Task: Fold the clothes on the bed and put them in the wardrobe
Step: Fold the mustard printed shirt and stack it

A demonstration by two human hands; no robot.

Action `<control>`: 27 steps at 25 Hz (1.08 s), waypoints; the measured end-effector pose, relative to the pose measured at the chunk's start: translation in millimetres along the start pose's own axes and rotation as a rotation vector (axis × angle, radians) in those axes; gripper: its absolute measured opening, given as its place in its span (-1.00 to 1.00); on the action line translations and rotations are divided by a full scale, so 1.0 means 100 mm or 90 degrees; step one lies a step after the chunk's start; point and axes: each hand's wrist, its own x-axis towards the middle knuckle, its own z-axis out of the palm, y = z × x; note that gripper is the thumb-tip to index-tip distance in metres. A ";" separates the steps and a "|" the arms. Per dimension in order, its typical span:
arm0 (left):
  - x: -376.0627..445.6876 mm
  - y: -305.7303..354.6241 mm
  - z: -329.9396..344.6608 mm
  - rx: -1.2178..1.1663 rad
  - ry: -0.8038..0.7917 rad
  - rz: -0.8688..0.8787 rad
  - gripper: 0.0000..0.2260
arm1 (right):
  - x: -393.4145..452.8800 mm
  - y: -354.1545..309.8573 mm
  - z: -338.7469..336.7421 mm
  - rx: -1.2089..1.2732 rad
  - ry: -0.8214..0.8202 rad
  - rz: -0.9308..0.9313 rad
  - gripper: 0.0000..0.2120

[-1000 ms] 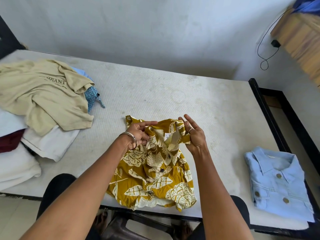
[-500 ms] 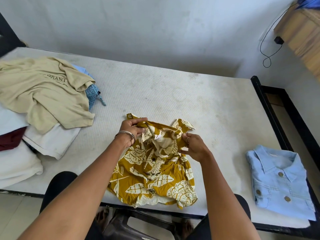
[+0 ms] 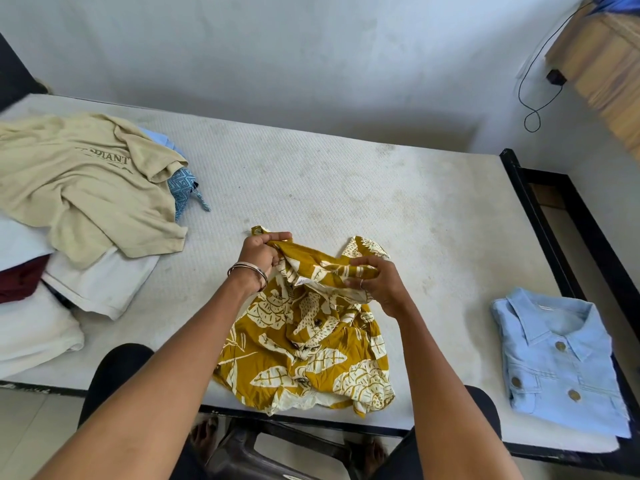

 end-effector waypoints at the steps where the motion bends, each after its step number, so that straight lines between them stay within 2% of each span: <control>1: -0.02 0.00 0.01 0.017 -0.006 0.014 -0.56 | 0.03 0.06 0.00 -0.026 0.044 -0.017 -0.67; 3: -0.10 0.02 0.04 0.104 -0.016 0.057 -0.69 | 0.03 0.08 0.00 -0.020 0.103 -0.045 -0.75; 4: -0.12 0.04 0.06 0.160 -0.020 0.083 -0.70 | 0.01 0.06 0.00 -0.011 0.104 -0.050 -0.73; 8: -0.12 0.08 0.07 0.410 -0.057 0.180 -0.64 | -0.08 0.00 -0.11 0.046 -0.001 -0.045 -0.40; 10: -0.12 0.08 0.06 0.514 -0.033 0.218 -0.65 | -0.09 0.01 -0.14 0.151 -0.016 -0.005 -0.42; 12: -0.11 0.07 0.06 0.518 0.027 0.256 -0.71 | -0.10 0.02 -0.14 0.239 0.006 0.034 -0.57; 15: -0.06 0.01 0.05 0.493 0.125 0.261 -0.80 | -0.09 0.05 -0.11 0.254 0.035 0.051 -0.87; 19: -0.01 -0.07 0.07 0.560 0.238 0.150 -0.80 | -0.09 0.03 -0.01 0.384 0.085 0.079 -0.83; 21: 0.00 -0.08 0.10 0.516 0.272 0.153 -0.79 | -0.08 0.03 0.06 0.410 0.176 0.073 -0.78; 23: 0.02 -0.08 0.13 0.438 0.275 0.155 -0.77 | -0.08 0.06 0.13 0.376 0.213 0.016 -0.76; 25: 0.03 -0.06 0.15 0.399 0.289 0.139 -0.75 | -0.07 0.09 0.15 0.301 0.166 -0.051 -0.84; 27: 0.04 -0.04 0.15 0.388 0.296 0.141 -0.74 | -0.08 0.11 0.11 0.222 0.100 -0.066 -0.86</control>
